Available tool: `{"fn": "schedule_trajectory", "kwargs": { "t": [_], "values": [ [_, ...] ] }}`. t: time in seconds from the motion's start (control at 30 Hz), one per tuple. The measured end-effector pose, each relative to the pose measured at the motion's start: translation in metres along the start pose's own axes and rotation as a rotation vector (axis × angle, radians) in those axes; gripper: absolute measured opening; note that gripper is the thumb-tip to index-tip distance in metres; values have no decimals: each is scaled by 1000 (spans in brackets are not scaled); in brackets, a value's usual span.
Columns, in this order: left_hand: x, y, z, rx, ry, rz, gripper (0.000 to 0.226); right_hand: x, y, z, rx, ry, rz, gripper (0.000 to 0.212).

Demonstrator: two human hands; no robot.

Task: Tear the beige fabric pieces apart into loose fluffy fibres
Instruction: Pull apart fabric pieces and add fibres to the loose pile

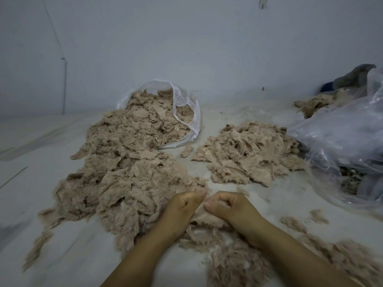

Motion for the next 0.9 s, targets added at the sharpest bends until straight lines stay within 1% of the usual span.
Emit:
{"fn": "schedule_trajectory", "kwargs": {
  "t": [0.07,0.13,0.23,0.3,0.43,0.5,0.6,0.7,0.77,0.8,0.83,0.9],
  "values": [
    [-1,-1,0,-10,-23,-22,38,2,-2,0,49,29,70,18],
    [0,0,1,-4,-40,-90,36,6,-2,-1,79,23,133,21],
    [2,1,0,-4,-70,-158,43,8,-2,-2,104,45,129,19],
    [3,0,-2,18,-41,-139,44,8,-1,-4,103,29,129,18],
    [4,-1,0,58,69,-61,33,11,-1,-5,87,-3,157,18],
    [3,-1,0,74,99,-36,33,10,-2,-4,67,-10,158,18],
    [3,-2,-2,96,95,-22,34,11,-3,-5,48,-36,165,18],
    [4,-5,-6,112,64,-10,42,10,-3,-2,36,-47,168,17],
    [3,-5,-5,109,34,0,39,9,-4,-2,22,-50,179,17],
    [4,-4,-3,113,55,26,36,11,-4,-2,11,-66,194,16],
    [8,-3,-1,131,102,86,35,14,-4,-2,-4,-102,218,16],
    [23,-5,2,163,210,288,38,29,-4,-2,-41,-210,316,19]
  ]
}}
Point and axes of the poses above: each hand's wrist, its own y-axis away from the middle knuckle, its own x-axis out of the back of the hand, z = x × y, the point moved 2 cm from there along -y, towards the middle knuckle
